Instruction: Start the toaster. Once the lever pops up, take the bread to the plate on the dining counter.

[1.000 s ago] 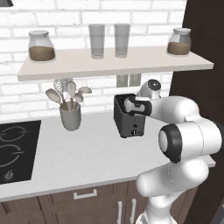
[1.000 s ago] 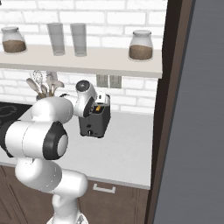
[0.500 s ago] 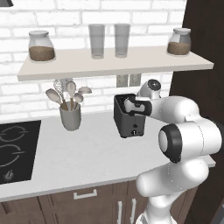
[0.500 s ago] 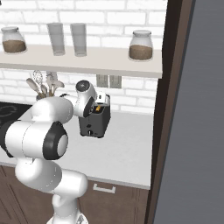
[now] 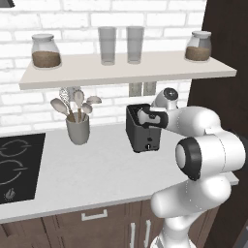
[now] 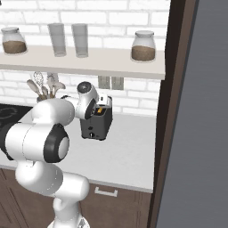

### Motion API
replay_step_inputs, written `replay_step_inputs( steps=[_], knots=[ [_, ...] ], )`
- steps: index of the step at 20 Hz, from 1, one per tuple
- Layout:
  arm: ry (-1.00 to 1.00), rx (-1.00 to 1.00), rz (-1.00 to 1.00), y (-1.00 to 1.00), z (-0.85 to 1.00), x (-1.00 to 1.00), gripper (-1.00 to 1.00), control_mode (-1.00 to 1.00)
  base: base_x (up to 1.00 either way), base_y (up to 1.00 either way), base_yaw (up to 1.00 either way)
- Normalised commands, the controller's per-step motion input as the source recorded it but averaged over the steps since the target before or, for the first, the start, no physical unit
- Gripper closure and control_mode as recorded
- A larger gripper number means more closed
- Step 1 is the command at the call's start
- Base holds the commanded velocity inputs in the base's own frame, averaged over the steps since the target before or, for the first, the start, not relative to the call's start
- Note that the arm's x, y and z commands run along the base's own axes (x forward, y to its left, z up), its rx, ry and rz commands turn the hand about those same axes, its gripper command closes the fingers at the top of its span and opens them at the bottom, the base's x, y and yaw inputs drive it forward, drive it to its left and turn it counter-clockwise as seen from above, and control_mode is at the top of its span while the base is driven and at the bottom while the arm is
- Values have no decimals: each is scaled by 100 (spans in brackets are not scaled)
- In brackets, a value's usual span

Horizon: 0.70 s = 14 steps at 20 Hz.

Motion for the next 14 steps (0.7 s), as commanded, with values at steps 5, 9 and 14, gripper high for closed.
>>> replay_step_inputs(
  steps=[5,9,14],
  knots=[
    [0,0,0,0,0,0,-100,-100,0,0,0],
    [0,0,0,0,0,0,-100,-100,0,0,0],
    [0,0,0,0,0,0,-100,-100,0,0,0]
  ],
)
